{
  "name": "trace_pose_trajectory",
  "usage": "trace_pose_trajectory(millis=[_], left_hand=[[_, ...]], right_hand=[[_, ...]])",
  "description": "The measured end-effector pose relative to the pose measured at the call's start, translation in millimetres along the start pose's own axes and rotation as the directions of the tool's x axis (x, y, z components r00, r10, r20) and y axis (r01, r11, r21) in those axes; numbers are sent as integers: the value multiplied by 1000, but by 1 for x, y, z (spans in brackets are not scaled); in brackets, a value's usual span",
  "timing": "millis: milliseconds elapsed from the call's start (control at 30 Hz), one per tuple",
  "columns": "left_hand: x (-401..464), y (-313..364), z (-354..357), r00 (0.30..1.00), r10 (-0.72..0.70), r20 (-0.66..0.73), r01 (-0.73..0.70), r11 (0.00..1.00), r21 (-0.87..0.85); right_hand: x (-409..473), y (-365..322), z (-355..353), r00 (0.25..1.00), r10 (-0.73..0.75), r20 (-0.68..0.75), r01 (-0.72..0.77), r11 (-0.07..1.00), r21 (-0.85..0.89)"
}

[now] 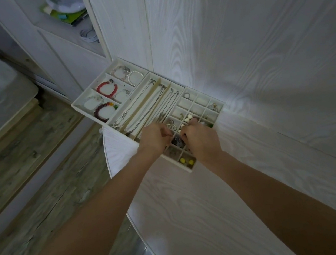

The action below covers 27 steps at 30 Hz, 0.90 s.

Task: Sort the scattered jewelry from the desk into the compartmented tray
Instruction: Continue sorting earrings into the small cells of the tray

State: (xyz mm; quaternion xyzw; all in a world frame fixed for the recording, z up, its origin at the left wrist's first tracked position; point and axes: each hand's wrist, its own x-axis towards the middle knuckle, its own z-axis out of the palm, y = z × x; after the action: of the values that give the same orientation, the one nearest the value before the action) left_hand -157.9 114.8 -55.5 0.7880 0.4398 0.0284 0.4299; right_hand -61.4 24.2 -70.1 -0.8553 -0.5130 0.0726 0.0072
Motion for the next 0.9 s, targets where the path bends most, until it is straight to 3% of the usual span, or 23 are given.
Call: trace_pose_trajectory(millis=[333,633,900], left_hand=[[-2,0,2,1000,-30,4,30,999,14],[-2,-5,1,1000,-9,-6,8,999,-34],[5,-2,13,990,104,95,-110,993,52]], right_hand=[[-2,-1,2,1000,-23,-19,23,1000,-13],[-6,13,-6,990,134,-50,-116,955,274],[-19,28,-13,990,129,50,-138,920,367]])
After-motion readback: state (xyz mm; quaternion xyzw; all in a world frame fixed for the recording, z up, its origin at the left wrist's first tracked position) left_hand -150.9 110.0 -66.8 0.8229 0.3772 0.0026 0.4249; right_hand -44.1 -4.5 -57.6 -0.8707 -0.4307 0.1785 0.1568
